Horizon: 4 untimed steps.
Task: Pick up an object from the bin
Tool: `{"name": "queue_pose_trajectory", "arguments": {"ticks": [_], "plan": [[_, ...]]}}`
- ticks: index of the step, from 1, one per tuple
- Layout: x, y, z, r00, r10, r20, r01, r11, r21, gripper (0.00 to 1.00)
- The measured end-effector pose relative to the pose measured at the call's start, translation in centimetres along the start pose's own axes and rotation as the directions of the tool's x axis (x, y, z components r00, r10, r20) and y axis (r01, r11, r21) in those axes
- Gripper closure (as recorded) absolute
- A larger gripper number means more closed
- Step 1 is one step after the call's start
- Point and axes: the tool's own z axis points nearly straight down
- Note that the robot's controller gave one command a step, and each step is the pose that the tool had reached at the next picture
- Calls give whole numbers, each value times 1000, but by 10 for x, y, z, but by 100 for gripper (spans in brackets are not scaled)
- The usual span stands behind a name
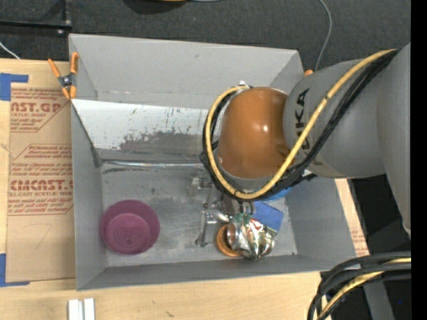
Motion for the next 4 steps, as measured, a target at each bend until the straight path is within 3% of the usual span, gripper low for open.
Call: {"name": "queue_pose_trajectory", "arguments": {"ticks": [1, 2, 3, 4], "plan": [[-1, 0, -3, 1000, 1, 3, -1, 1000, 0, 0], [-10, 17, -50, 974, 227, 1, -227, 974, -1, 0], [-13, 20, -57, 968, 251, 4, -251, 968, -4, 0], [-16, 8, -24, 958, 288, 1, -288, 958, -2, 0]]}}
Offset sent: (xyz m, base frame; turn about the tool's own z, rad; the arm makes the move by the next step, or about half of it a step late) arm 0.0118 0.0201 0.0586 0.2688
